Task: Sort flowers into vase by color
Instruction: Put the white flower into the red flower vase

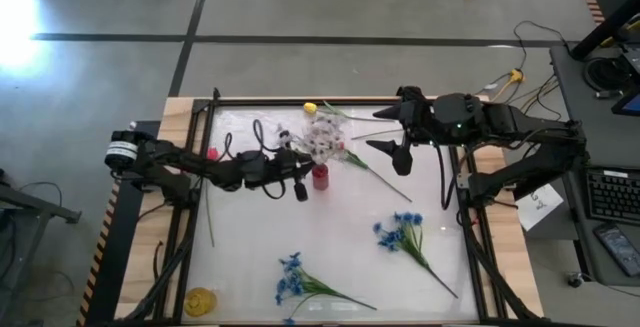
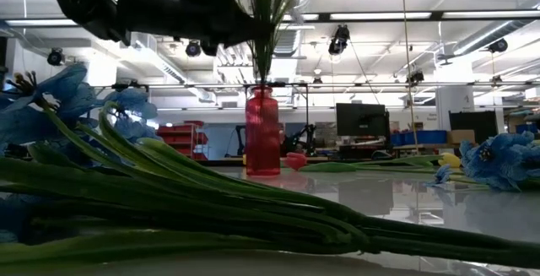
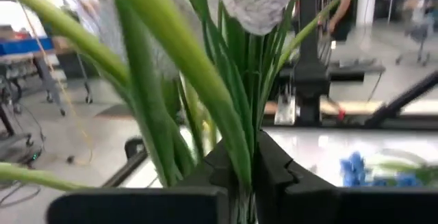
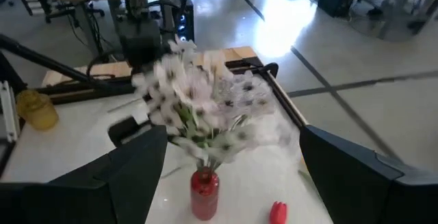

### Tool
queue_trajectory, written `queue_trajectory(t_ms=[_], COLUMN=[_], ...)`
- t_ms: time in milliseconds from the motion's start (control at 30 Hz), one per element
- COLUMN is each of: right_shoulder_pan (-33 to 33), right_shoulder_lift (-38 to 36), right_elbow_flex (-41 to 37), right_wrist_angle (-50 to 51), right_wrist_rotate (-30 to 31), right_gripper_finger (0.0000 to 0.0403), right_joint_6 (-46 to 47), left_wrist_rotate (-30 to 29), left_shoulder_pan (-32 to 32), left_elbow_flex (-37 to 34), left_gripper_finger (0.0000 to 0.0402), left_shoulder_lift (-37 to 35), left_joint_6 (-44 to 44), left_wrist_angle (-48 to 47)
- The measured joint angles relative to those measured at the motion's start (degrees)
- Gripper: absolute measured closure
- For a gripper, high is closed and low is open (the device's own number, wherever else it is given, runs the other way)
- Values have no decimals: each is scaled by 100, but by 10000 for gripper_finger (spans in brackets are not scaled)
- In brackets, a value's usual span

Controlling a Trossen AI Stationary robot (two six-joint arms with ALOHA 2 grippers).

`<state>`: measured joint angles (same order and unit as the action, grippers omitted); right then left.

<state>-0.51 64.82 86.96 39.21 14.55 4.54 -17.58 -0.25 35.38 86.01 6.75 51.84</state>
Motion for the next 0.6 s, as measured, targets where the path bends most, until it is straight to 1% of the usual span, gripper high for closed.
queue_trajectory(t_ms=[100,267,433,500,600], right_shoulder_pan=[0,0,1,2,2], right_shoulder_lift=[7,50,83,137,207], right_elbow_flex=[-2,-7,-9,-14,-38], right_wrist_angle=[171,617,844,936,1064], right_wrist_rotate=[-2,-7,0,3,4], right_gripper_finger=[78,78,78,78,78], right_joint_6=[162,313,492,540,536], left_wrist_rotate=[-5,1,6,4,6], left_shoulder_pan=[0,0,15,27,26], left_elbow_flex=[146,452,815,935,1116], left_gripper_finger=[357,290,230,211,187], left_shoulder_lift=[-42,-257,-612,-776,-953], left_joint_6=[-83,-174,-174,-199,-352], left_wrist_angle=[-499,-1484,-3114,-3829,-4560])
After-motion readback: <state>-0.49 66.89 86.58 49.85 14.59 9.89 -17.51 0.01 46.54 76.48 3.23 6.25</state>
